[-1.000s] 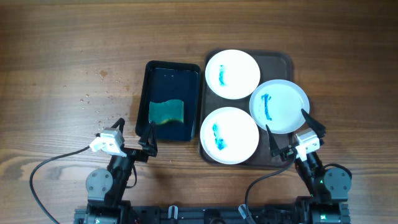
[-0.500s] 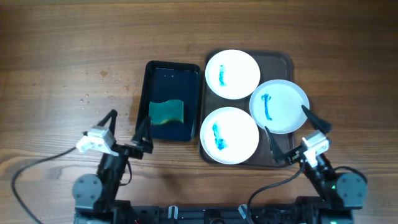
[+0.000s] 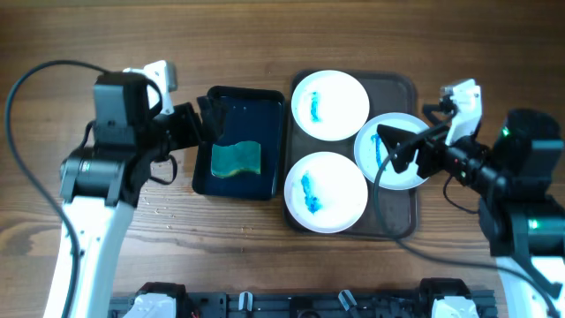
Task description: Clean dirty plates on tray and stack at the side
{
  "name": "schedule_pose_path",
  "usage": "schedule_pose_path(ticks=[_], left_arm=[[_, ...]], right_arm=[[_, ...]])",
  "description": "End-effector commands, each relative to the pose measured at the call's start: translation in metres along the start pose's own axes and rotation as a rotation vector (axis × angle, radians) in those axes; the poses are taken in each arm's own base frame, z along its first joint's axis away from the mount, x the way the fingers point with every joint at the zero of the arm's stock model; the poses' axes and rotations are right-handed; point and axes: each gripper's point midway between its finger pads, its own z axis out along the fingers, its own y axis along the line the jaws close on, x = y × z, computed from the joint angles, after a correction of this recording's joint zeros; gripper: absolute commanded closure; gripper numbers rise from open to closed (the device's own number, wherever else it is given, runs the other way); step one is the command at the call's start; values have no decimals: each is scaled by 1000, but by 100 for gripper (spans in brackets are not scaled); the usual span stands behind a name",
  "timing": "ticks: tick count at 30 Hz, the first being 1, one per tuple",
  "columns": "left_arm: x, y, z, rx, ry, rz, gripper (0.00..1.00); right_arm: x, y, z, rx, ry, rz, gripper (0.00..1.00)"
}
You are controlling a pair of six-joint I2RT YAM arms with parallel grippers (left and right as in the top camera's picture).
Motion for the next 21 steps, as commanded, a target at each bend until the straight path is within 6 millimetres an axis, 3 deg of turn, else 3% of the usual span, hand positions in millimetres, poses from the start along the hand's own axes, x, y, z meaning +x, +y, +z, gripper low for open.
schedule_pose_path(ticks=[1,3,7,10,15,18,21], left_arm=[[7,-9,11,72,84,-21,0],[11,-5,19,57,112,-29,0],[48,34,56,-226,263,-28,14],[72,54,90,-391,345,-18,20],[113,67,159,-429,492,-22,32],[135,67,197,-357,565,-58,50],[146,75,212,-368,588,-61,85]], right_arm=[[14,2,10,-39,86,225,1],[33,-3,16,-23,167,281,11],[90,-24,28,108,410,384,18],[117,-18,41,94,524,396,27],[147,-8,53,78,635,392,35],[157,-12,51,135,674,446,37],[162,-14,49,163,689,486,37]])
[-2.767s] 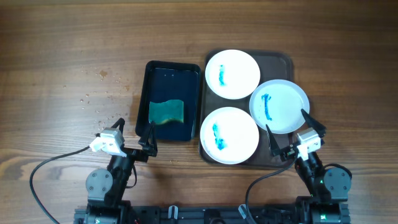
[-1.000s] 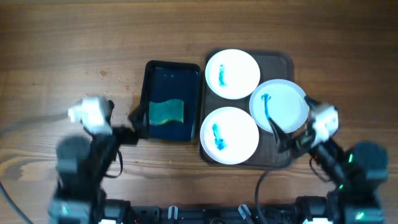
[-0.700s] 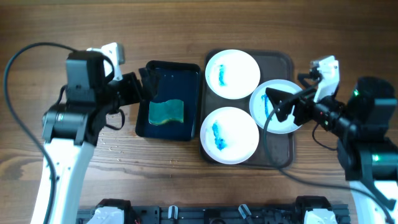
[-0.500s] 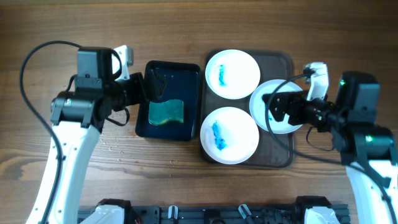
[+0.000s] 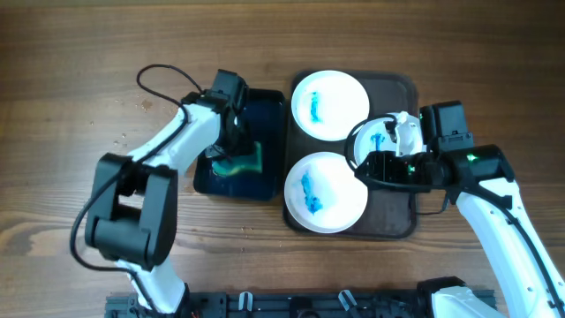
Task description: Clean dirty plates on tray and stack at the side
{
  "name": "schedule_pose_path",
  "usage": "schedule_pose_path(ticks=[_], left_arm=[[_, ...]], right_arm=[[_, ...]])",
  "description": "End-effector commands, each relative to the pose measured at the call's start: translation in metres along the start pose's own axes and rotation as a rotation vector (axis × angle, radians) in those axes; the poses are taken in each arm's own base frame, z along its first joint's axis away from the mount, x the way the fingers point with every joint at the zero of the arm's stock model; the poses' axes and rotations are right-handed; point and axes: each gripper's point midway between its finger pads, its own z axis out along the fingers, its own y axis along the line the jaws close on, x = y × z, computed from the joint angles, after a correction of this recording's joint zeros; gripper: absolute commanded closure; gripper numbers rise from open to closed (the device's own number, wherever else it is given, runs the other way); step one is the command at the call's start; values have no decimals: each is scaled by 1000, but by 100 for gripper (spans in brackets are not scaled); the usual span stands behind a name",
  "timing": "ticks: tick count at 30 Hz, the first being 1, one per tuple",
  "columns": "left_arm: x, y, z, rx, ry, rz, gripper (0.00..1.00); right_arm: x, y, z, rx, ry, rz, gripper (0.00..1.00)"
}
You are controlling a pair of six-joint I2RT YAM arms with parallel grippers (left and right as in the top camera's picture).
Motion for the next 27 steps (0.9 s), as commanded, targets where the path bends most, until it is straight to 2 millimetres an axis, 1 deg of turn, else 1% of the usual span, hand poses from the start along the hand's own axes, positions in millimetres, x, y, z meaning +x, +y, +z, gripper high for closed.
schedule_pose_path(ticks=[1,2,3,4,5,6,7,8,10,11,13,14,16,19,20,21,23,24,26,27], left_arm=[[11,-2,26,11,70,-11,96],[11,-2,26,10,72,-12,96],[10,-2,21,11,70,-13,96],[7,-4,11,13,68,-13,96],[5,-6,3,13,66,-13,92],[0,-10,-18,16,60,-12,71],[-1,-12,-28,18,56,-11,59],[-3,-13,-37,21,51,-11,49],[-2,-15,-49,23,48,-7,38],[1,-14,-49,18,57,-6,35],[7,-10,-45,-1,84,-4,34],[12,-8,-40,-7,97,-4,34],[19,-4,-28,-25,111,0,35],[25,0,1,-31,90,15,37],[26,1,12,-23,76,18,45],[27,1,20,-14,59,20,55],[27,2,29,-5,43,21,78],[26,2,29,-4,40,22,96],[21,1,22,-2,35,22,96],[18,1,15,-2,35,16,96]], right_arm=[[6,-12,6,54,22,78,37],[7,-13,6,63,25,81,37],[8,-15,6,73,27,83,37],[9,-16,6,81,29,84,37],[9,-17,6,87,29,86,37],[8,-20,5,102,24,107,36],[8,-22,5,115,23,123,36],[8,-26,5,139,18,147,36],[9,-33,4,179,13,175,34],[10,-37,3,200,11,191,32],[13,-45,1,251,10,230,28],[14,-48,0,267,12,243,26],[15,-47,0,261,17,241,23],[20,-44,1,246,42,218,21],[21,-45,1,248,48,221,21],[22,-45,0,249,52,222,20],[26,-45,2,243,67,209,20],[29,-44,4,235,78,201,20],[39,-52,13,243,103,207,19],[41,-54,18,239,102,206,19]])
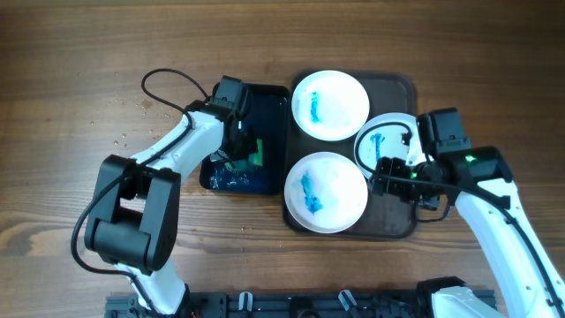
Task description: Clean dirty plates on tray and stack at the side
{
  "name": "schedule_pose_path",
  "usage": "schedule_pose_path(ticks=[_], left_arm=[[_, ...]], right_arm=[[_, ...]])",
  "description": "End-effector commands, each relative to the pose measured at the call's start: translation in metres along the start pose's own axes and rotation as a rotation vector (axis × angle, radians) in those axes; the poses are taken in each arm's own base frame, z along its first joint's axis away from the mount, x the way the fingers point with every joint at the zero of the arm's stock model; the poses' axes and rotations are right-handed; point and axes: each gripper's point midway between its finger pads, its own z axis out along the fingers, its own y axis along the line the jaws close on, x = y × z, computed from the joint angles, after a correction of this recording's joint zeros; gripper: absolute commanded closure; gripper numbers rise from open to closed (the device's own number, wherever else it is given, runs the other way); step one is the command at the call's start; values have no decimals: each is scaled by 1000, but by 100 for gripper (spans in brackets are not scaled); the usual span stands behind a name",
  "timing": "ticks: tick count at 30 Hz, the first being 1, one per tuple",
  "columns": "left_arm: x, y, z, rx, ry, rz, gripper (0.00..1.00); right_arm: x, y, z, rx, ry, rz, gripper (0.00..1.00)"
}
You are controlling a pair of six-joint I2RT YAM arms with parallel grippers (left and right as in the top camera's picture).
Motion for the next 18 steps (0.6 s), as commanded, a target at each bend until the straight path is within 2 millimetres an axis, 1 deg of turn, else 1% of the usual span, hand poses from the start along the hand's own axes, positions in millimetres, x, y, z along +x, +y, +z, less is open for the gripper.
schedule_pose_path(ticks=[1,2,3,7,8,9,11,12,14,16,17,18], left_arm=[[6,7,0,-28,59,-8,96],[2,7,-7,-28,56,-12,96],[-4,4,-21,-27,53,-5,96],[-21,-8,-66,-14,30,5,96],[-24,-11,-76,-10,21,6,96],[-28,-15,-94,-2,6,7,96],[-30,-20,-116,10,-14,15,96],[-30,-23,-124,16,-24,21,96],[-30,-30,-135,41,-46,33,96],[-26,-37,-144,76,-51,41,96],[-24,-40,-147,94,-49,45,96],[-22,-43,-149,107,-47,51,96]], right_arm=[[12,-6,23,-10,40,-24,19],[11,-1,28,-47,35,-37,19],[11,3,34,-81,28,-42,22],[4,5,53,-126,-31,-65,32],[3,8,56,-145,-43,-85,35],[3,12,61,-160,-56,-125,41],[3,9,67,-117,-63,-133,41],[3,5,71,-83,-63,-119,41],[3,7,79,-75,-50,-128,41],[2,6,90,-62,-29,-132,46],[1,1,98,-37,-18,-105,50],[-1,-6,106,2,-13,-72,59]])
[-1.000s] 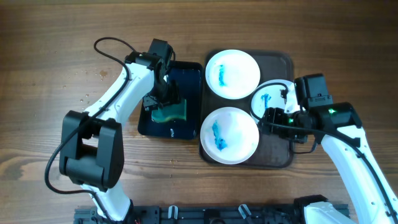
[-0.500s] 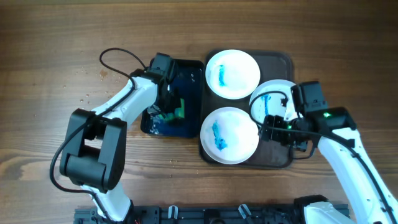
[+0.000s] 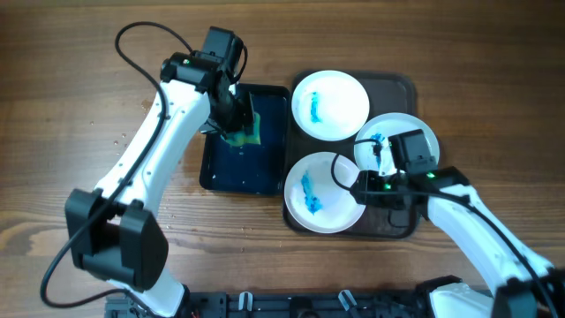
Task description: Clean dirty plates on tray and stack at the side
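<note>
Three white plates smeared with blue lie on the brown tray [image 3: 399,88]: a far plate [image 3: 330,104], a right plate [image 3: 402,132] and a near plate [image 3: 320,194]. My left gripper [image 3: 238,131] is shut on the green-yellow sponge [image 3: 244,134], holding it over the far half of the dark blue tray [image 3: 234,172]. My right gripper [image 3: 350,179] sits at the right rim of the near plate. From overhead I cannot make out whether its fingers grip that rim.
The dark blue tray stands directly left of the brown tray, their edges nearly touching. The right arm lies across the brown tray's near right corner. Bare wooden table [image 3: 71,106] surrounds both trays, with a few crumbs at the left.
My left gripper has moved toward the far end of the blue tray, with the sponge showing in its fingers. My right gripper has shifted left from between the plates to the near plate's right rim.
Both arms were drawn back at the sides and the sponge lay flat in the blue tray. Then the left gripper was down on the sponge and the right gripper over the right plate. Now the sponge is held and the right gripper is at the near plate.
</note>
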{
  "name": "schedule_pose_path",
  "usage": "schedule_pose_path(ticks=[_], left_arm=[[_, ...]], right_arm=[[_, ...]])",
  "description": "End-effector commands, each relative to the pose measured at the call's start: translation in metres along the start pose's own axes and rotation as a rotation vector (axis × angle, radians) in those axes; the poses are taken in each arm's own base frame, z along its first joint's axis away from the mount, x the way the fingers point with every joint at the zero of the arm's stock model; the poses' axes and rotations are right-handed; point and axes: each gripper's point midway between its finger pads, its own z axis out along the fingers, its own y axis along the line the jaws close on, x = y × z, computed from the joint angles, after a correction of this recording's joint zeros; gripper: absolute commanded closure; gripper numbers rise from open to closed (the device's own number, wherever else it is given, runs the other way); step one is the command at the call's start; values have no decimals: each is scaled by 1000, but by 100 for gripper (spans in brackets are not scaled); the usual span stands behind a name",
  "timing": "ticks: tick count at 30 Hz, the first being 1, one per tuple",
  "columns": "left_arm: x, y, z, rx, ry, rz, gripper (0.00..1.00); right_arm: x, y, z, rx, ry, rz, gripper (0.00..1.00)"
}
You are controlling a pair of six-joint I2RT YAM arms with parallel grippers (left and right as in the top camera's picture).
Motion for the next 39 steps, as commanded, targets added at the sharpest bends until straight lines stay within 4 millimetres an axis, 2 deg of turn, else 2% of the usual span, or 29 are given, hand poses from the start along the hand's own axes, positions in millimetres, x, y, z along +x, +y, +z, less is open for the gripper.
schedule_pose_path(ticks=[1,2,3,4,9,14,16,18,21,23,26,29,31,32,33,36,37,39], left_arm=[[5,-20,-20,83,-17,37,96],[6,-22,-20,83,-16,42,96],[10,-26,-19,87,-10,54,96],[12,-30,-19,88,-7,65,96],[23,-58,-14,112,-11,138,96],[29,-90,1,147,-17,129,96],[35,-107,17,185,19,155,96],[40,-123,32,229,53,175,96],[59,-162,73,326,138,235,96],[73,-178,95,355,184,266,96],[94,-186,128,328,233,302,96],[102,-182,149,292,261,306,96],[94,-158,158,158,218,299,96],[86,-138,161,43,174,299,96],[76,-112,160,-102,122,306,96],[58,-67,150,-349,45,328,96],[56,-57,147,-395,39,332,96],[56,-53,146,-410,47,331,96]], right_arm=[[3,-27,26,124,38,95,69],[2,-28,30,126,41,106,75],[0,-31,34,138,37,119,93],[-3,-36,33,167,23,155,96],[-10,-62,22,281,-44,390,96],[-5,-75,18,319,-38,493,96],[-10,-66,21,269,-26,357,96],[-11,-66,21,266,-23,310,96],[-11,-65,21,263,-20,310,96],[-10,-64,21,257,-17,310,96],[-10,-64,21,257,-16,310,96],[-10,-64,21,257,-16,310,95],[-10,-64,21,258,-15,310,95],[-9,-64,21,258,-14,311,95],[-9,-65,21,258,-14,311,95],[-9,-65,21,259,-14,314,95],[-9,-65,21,259,-14,314,95],[-9,-64,21,258,-14,315,95]])
